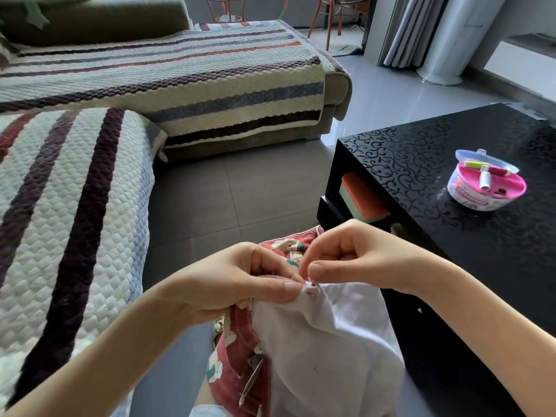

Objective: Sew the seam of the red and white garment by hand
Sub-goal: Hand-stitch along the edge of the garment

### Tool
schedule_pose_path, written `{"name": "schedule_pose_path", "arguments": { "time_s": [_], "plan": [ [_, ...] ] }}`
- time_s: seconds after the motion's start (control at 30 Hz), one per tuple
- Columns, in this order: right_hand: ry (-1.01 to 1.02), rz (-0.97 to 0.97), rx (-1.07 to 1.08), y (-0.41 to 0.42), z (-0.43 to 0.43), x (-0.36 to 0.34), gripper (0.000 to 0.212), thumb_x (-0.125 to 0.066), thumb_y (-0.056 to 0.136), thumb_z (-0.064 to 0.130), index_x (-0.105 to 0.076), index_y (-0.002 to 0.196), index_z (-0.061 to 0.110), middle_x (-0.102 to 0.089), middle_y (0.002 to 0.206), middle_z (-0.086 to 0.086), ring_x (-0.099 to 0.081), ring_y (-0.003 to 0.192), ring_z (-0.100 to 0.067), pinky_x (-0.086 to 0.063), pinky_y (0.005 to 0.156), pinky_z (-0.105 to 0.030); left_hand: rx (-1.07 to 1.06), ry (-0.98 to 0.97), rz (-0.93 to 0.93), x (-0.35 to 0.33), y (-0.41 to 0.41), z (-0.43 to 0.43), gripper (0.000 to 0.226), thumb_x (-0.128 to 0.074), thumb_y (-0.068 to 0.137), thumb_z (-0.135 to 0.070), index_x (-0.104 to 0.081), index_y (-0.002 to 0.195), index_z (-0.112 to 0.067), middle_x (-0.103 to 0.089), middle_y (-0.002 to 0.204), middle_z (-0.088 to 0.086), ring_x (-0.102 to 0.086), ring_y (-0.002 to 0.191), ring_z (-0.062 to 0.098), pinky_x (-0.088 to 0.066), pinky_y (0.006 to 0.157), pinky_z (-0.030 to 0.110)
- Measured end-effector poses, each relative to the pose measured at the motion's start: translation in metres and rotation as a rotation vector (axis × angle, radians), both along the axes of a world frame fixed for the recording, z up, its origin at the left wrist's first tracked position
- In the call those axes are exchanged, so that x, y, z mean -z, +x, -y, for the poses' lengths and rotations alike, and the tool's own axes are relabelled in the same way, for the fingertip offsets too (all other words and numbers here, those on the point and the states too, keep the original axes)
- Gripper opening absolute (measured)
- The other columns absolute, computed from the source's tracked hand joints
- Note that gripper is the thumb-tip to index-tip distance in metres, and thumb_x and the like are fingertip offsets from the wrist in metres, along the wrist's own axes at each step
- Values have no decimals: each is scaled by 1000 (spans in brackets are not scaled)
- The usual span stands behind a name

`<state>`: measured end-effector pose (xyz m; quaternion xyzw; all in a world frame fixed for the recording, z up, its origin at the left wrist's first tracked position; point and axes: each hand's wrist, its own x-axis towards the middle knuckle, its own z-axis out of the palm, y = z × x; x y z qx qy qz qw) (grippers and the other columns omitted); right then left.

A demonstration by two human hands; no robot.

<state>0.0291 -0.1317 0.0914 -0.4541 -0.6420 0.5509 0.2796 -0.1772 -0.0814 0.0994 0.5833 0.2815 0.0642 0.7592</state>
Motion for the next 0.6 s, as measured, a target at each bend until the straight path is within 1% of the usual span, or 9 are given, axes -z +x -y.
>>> {"name": "schedule_pose_path", "arguments": {
  "time_s": [0.03,0.07,0.13,0.27,0.33,0.43,0.47,0.53,0.6],
  "plan": [
    [9,12,3,0,0,1,15,-72,82,30,-75,83,16,-66,73,-14,-54,72,-13,-41,66,-28,-6,-6,6,0,1,0,12,-66,75,-1,-76,72,-7,-68,63,-1,-63,57,1,-47,54,10],
    [7,5,0,-1,1,0,8,-72,81,27,-74,79,19,-67,70,-5,-55,71,-8,-42,65,-23,-6,-9,10,-1,1,1,13,-64,74,-2,-76,72,-7,-69,64,-1,-63,58,1,-47,55,10],
    [7,-11,-24,-1,1,0,4,-71,80,20,-73,77,22,-67,71,6,-55,68,-4,-43,64,-15,1,0,11,-3,2,3,14,-64,73,-3,-76,72,-8,-69,65,-1,-63,59,1,-47,56,9],
    [4,-76,-15,1,1,-4,5,-68,83,12,-69,79,15,-67,73,6,-58,69,-4,-46,65,-13,-3,13,-8,-7,3,5,19,-60,79,5,-73,71,-5,-67,59,-2,-60,52,-1,-44,50,7],
    [20,-84,18,4,-1,-9,8,-65,84,17,-69,77,19,-63,71,5,-55,67,-6,-44,61,-14,-7,7,-18,-8,4,6,23,-57,81,10,-72,69,-3,-65,56,-3,-58,48,-2,-42,46,6],
    [123,11,31,5,-4,-16,14,-60,83,33,-64,73,24,-52,65,8,-43,62,-7,-35,57,-18,-6,13,-26,-8,4,6,20,-59,80,7,-72,68,-4,-65,56,-2,-58,48,-1,-43,46,7],
    [166,51,31,5,-5,-18,15,-58,85,34,-61,74,23,-49,65,9,-41,62,-6,-34,57,-17,-1,7,-23,-8,4,6,17,-61,78,3,-73,68,-5,-66,58,-2,-59,50,0,-44,48,8],
    [253,129,41,4,-6,-20,14,-54,88,26,-56,75,22,-47,64,11,-38,59,-1,-34,57,-13,4,-5,-19,-6,4,6,14,-63,75,-2,-75,69,-8,-67,61,-1,-61,55,1,-46,52,10],
    [342,234,78,4,-7,-22,15,-52,88,25,-53,73,26,-47,61,12,-39,56,-1,-33,55,-11,18,-17,-16,-5,2,5,15,-63,74,-4,-76,69,-11,-68,63,-1,-63,58,2,-48,55,12]
  ]
}}
